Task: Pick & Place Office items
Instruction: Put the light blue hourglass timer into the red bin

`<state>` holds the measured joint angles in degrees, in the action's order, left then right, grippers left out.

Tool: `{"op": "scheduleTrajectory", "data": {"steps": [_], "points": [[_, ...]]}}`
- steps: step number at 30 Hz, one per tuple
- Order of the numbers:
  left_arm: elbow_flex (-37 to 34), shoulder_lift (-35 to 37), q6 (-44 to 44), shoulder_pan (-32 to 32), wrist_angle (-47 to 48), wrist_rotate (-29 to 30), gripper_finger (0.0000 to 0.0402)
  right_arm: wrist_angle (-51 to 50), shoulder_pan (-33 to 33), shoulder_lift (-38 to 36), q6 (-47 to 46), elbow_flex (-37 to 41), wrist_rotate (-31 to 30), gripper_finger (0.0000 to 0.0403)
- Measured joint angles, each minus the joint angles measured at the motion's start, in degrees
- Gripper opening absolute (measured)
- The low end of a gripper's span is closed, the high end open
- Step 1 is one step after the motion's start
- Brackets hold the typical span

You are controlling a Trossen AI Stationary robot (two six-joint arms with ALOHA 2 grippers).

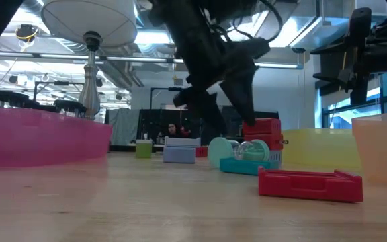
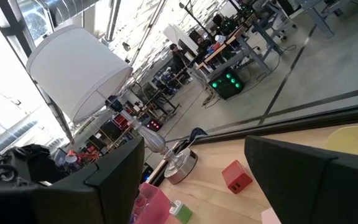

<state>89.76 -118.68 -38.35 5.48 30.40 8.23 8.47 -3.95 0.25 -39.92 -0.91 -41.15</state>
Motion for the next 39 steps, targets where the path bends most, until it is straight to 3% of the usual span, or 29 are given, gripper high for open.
{"op": "scheduleTrajectory", "data": {"steps": [9,22,39], "points": [[0.1,-2.2,3.9,-0.1,-2.1,2.3,0.0286,0.0,0.0,0.0,0.0,0.0,0.0,0.0281],[0.0,-4.8,5.1,-0.5,-2.6,1.1,0.0281,0.0,0.0,0.0,0.0,0.0,0.0,0.0281],[0.0,-4.8,4.6,-0.8,-0.4,1.3,0.0165,0.0,0.0,0.0,0.0,0.0,0.0,0.0281]]}}
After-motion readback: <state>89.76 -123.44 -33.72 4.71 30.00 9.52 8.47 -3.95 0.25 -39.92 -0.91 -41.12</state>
